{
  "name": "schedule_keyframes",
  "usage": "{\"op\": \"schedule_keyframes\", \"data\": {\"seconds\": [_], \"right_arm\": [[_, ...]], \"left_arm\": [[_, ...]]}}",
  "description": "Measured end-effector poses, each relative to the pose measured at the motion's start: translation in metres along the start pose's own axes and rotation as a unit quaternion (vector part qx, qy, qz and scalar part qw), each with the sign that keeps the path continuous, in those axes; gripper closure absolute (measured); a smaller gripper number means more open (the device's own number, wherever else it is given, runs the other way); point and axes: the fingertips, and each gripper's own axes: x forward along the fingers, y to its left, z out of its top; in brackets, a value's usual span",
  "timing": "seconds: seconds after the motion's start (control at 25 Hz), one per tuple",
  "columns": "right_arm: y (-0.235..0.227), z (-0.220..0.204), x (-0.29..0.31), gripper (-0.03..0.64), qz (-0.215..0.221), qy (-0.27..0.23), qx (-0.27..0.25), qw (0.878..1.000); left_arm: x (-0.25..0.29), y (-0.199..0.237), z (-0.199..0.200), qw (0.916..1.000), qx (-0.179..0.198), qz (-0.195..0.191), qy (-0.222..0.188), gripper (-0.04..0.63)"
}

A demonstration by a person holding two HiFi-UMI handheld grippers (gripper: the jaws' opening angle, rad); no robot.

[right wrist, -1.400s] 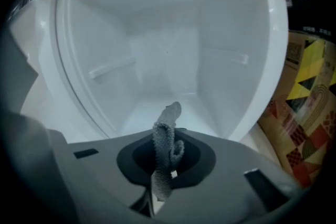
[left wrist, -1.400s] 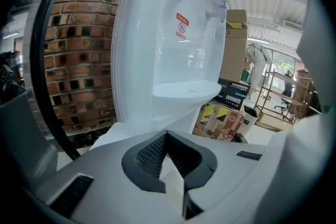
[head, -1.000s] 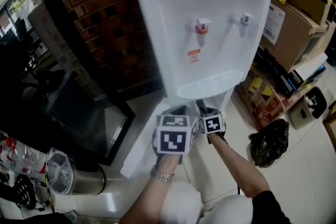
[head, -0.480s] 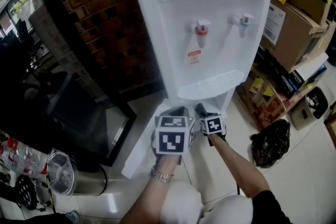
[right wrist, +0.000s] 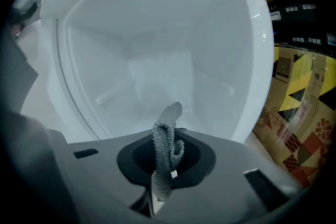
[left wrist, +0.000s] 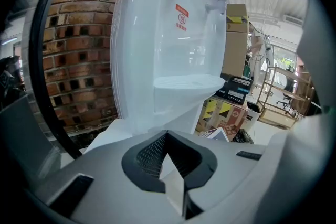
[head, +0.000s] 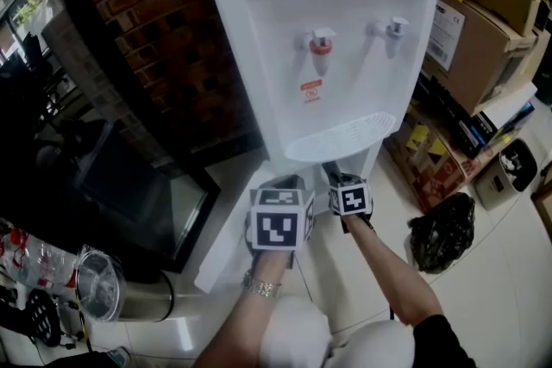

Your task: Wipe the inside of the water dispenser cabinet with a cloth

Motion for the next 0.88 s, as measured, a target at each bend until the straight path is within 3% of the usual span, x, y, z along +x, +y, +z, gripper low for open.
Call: {"op": "schedule_keyframes", "data": {"seconds": [0.16, 0.28, 0.4, 0.56, 0.68, 0.88], "right_arm": [[0.058, -0.001, 0.008, 0.597, 0.076, -0.001, -0.019, 0.997], [0.071, -0.006, 0.014, 0.597, 0.087, 0.007, -0.037, 0.996], [0.046, -0.033, 0.026, 0.597, 0.065, 0.045, -0.031, 0.996], [-0.008, -0.021, 0.018, 0.597, -0.006, 0.025, -0.057, 0.998], [-0.048, -0.014, 0.009, 0.597, -0.051, 0.013, -0.043, 0.998], [-0.064, -0.007, 0.002, 0.597, -0.058, 0.001, 0.003, 0.998]], "left_arm": [[-0.001, -0.001, -0.001, 1.0000, 0.002, 0.001, 0.002, 0.594], [-0.001, -0.002, 0.000, 1.0000, 0.000, -0.001, 0.002, 0.594], [-0.002, 0.000, -0.001, 1.0000, 0.002, 0.000, 0.004, 0.594], [-0.001, 0.001, -0.002, 1.0000, 0.004, 0.001, 0.005, 0.594], [-0.001, 0.000, -0.002, 1.0000, 0.004, 0.002, 0.005, 0.594], [0.000, 0.000, -0.002, 1.0000, 0.003, 0.002, 0.005, 0.594]]}}
